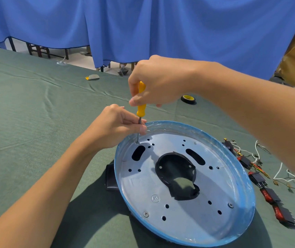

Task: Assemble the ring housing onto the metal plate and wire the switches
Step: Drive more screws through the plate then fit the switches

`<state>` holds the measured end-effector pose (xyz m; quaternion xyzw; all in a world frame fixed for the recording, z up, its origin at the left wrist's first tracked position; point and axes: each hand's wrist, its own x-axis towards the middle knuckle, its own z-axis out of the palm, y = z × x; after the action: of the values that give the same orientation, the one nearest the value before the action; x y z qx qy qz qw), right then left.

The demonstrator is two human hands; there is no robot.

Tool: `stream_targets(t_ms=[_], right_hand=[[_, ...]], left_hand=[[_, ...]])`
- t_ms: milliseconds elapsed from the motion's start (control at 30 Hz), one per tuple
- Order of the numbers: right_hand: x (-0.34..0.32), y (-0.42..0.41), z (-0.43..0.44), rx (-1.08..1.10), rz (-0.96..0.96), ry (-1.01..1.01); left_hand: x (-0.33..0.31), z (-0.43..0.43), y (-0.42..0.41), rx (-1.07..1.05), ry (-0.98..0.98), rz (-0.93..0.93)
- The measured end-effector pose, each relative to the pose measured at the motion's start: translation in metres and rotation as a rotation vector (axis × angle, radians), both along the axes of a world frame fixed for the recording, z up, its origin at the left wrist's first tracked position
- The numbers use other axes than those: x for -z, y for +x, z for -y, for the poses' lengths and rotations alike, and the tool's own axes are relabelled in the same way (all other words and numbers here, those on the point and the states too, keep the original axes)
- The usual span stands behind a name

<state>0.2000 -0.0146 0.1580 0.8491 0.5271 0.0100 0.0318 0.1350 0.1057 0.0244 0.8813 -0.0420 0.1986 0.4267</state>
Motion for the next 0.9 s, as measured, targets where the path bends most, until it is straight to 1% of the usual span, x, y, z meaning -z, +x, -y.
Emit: stream_targets(t_ms=[133,200,300,333,367,467,500,633,700,833,900], right_hand=[[-0.0012,-0.0031,0.0019,-0.002,-0.007,-0.027],[-0.0012,-0.0032,0.0025,-0.003,0.001,-0.04],[-0.0008,-0.0042,0.0033,-0.002,0.009,-0.049],[-0.0009,-0.0044,0.0035,-0.002,0.007,-0.049],[-0.0007,-0.0044,0.0036,-0.004,0.008,-0.046],[-0.0008,-0.0047,0.0038,-0.011,-0.001,-0.017],[-0.0006,-0.0046,0.0038,-0.015,-0.004,-0.013],[0.0011,-0.0037,0.0023,-0.03,0.006,-0.032],[0.0018,-0.0035,0.002,-0.03,-0.007,-0.023],[0.0024,-0.0031,0.0022,-0.043,-0.017,-0.007],[0.0024,-0.0028,0.002,-0.05,-0.006,-0.01]], left_hand=[[0.0005,-0.0028,-0.0013,0.086,-0.035,-0.089],[0.0016,-0.0002,-0.0009,0.042,-0.004,-0.07],[0.0021,0.0041,0.0007,-0.067,0.026,0.017],[0.0013,0.0041,0.0009,-0.073,0.035,0.025],[0.0007,0.003,0.0011,-0.057,0.039,0.018],[-0.0014,-0.0004,-0.002,0.085,0.028,-0.079],[-0.0012,-0.0007,-0.0019,0.097,0.042,-0.085],[0.0012,0.0013,-0.0003,-0.014,0.008,0.004],[0.0012,-0.0006,0.0006,-0.026,-0.001,0.015],[0.0001,-0.0045,-0.0013,0.123,-0.025,-0.1],[0.0004,-0.0021,-0.0013,0.117,-0.004,-0.106]])
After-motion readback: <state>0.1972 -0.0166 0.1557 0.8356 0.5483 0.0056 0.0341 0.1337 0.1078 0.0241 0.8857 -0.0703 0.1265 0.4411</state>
